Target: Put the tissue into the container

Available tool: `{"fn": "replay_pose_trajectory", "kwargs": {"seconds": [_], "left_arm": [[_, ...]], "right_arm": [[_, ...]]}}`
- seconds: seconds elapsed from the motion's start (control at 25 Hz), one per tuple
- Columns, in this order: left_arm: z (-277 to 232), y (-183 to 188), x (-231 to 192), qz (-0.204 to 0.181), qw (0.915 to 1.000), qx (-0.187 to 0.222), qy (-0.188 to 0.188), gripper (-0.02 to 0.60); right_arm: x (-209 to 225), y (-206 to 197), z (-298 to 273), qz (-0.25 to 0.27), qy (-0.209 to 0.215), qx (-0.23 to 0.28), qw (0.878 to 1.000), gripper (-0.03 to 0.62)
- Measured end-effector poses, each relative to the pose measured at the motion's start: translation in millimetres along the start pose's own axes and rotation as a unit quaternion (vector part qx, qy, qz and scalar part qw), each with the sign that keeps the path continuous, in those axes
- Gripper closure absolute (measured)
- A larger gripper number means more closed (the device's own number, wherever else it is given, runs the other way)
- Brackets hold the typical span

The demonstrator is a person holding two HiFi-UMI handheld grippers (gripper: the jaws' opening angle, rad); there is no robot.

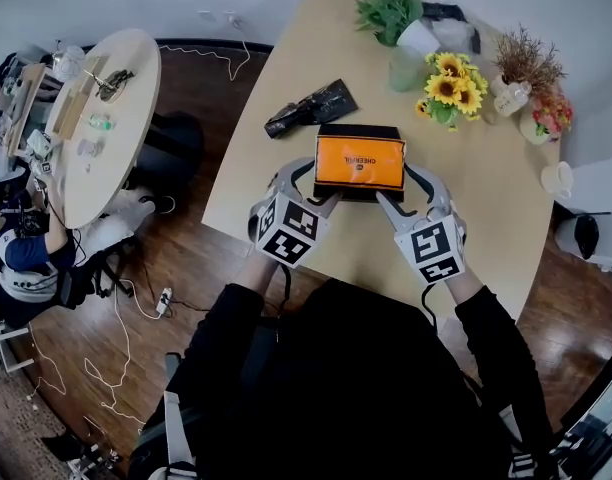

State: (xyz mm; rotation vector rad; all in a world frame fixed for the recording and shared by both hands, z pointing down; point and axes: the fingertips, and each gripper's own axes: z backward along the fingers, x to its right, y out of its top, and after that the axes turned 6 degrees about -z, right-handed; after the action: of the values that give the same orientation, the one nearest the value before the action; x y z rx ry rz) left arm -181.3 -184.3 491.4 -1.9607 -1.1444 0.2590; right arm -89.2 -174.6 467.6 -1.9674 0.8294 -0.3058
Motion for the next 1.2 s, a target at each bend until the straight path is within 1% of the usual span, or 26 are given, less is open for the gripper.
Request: {"fn": "replay_pose_trajectory", "kwargs": {"seconds": [0.44, 1.2], "left_arm": [[-17.2, -15.5, -10.3, 0.006, 0.9998, -0.015, -0.009, 0.327], [-36.2, -36.9, 7.3, 0.006, 0.9987, -0.045, -0.023, 0.33]], "right_arm": [[3.5, -10.2, -24.3, -0.01, 0.009, -0.014, 1.0, 0.338], [1.0, -43.0, -32.4, -0.021, 0.018, -0.036, 0.999, 0.338]]}}
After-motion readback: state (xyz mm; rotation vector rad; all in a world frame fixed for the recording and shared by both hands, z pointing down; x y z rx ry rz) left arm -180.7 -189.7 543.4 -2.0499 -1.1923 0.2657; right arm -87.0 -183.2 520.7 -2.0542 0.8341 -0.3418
